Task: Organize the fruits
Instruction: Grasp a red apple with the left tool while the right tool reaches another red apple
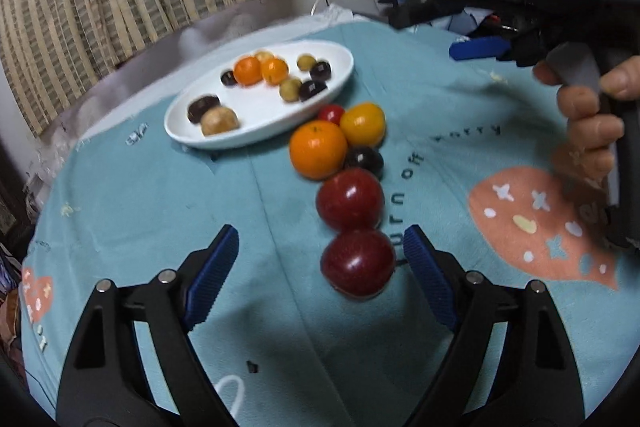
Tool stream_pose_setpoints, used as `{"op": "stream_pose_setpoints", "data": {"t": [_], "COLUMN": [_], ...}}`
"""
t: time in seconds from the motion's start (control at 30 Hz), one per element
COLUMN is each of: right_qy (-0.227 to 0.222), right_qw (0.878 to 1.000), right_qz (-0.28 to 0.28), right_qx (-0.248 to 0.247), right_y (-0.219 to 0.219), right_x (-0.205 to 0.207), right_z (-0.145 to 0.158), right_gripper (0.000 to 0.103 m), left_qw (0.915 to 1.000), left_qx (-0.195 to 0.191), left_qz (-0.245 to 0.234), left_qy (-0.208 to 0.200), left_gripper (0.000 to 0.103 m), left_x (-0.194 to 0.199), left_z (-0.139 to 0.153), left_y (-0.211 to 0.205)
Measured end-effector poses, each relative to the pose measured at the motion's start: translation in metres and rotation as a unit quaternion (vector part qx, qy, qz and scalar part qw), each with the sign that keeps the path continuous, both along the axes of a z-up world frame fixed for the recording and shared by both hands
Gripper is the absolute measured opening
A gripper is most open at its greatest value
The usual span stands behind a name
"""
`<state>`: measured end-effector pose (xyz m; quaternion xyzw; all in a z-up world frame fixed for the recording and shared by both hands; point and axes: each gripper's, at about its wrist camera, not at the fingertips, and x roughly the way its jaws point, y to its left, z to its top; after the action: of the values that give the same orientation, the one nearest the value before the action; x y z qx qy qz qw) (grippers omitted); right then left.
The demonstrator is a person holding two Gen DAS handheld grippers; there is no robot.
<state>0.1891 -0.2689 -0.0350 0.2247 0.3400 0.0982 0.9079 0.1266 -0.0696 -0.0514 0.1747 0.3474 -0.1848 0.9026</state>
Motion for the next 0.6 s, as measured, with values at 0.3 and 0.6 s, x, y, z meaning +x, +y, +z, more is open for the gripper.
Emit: {"op": "stream_pose_setpoints", "data": {"t": [0.3, 0.6], "right_qy": [0.003, 0.014], "right_qw": [1.0, 1.0], "right_qz": [0.007, 0.011], "right_qx": [-0.015, -0.025], "right_y": [0.006, 0.01], "right_x": [0.0, 0.003], "right_z": [-0.002, -0.007], "right_gripper": [0.081, 0.081], "left_qw": [0.9992, 0.9966], "left_qx": [-0.019, -0.031], "left_qz": [-0.008, -0.027], "left_qy": [0.033, 0.071], "left_gripper": [0.086, 0.06], "left_x": [0.005, 0.013], "left_z": [-0.008, -0.017], "left_y": [0.0, -0.005]}}
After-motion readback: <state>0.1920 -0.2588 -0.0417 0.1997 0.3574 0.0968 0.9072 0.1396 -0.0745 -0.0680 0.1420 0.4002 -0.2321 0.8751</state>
